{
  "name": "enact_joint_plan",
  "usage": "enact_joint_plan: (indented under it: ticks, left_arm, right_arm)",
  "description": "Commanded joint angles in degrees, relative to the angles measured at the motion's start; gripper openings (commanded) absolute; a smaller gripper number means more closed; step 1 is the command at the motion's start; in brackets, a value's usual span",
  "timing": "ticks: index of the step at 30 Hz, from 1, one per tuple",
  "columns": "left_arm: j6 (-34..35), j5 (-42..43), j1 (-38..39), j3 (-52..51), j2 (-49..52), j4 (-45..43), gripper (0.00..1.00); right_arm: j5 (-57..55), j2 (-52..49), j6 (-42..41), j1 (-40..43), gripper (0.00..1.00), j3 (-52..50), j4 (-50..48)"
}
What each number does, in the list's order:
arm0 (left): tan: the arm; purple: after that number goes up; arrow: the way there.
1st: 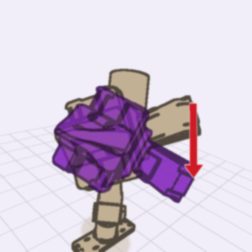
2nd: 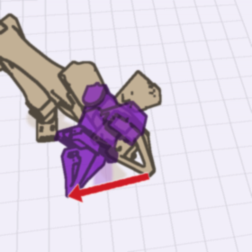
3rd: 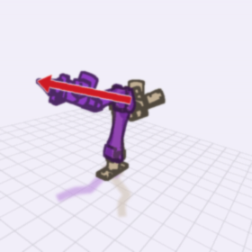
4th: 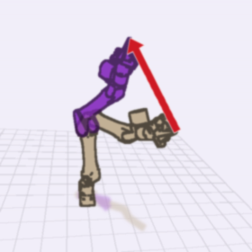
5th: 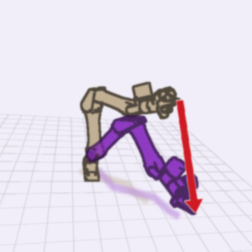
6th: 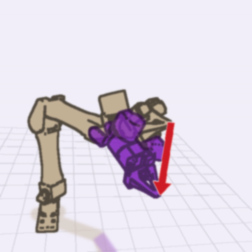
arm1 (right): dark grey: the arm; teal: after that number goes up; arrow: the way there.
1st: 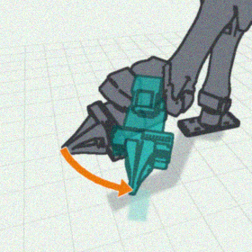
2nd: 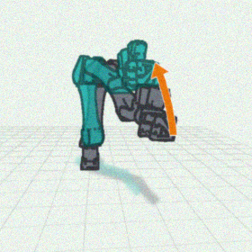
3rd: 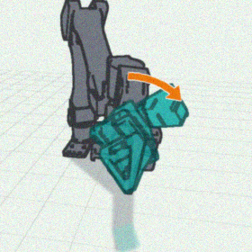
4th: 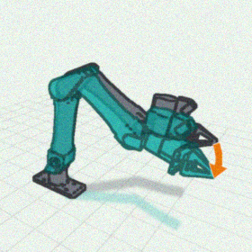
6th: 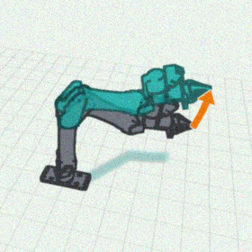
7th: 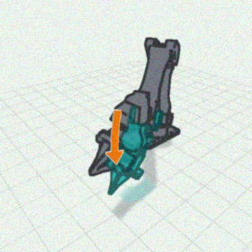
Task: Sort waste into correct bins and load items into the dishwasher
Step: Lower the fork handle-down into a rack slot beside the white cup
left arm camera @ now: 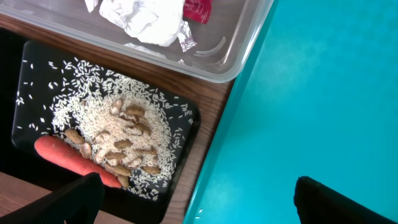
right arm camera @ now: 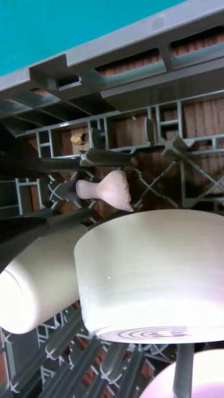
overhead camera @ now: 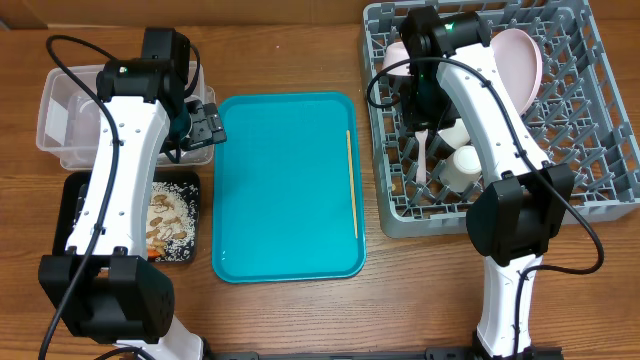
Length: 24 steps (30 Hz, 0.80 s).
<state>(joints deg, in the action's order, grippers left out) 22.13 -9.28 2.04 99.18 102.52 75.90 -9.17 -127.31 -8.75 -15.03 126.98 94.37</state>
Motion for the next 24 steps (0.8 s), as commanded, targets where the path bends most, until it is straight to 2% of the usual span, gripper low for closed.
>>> enact_joint_plan:
  ticks: [1,4,11,24]
  left_arm:
    - [0.6,-0.8,0.0,1.4,-1.8,0.2,1.0]
    - [0.6,-0.8,0.0,1.4,-1.8,0.2,1.0]
    - [0.6,-0.8,0.0,1.4,-1.8,0.2,1.0]
    - [0.6,-0.8,0.0,1.4,-1.8,0.2,1.0]
  right_arm:
    - [0.2,-0.7,-0.1,0.2,0.22,1.7,-0.2]
    - [0.2,-0.7,-0.2,0.2,0.22,1.7,-1.9]
    - [0.2,-0.7,-3.3,0.2,0.08,1.7,-5.5]
    - [0.2,-0.7,-3.3,0.2,0.07,0.7,-5.9]
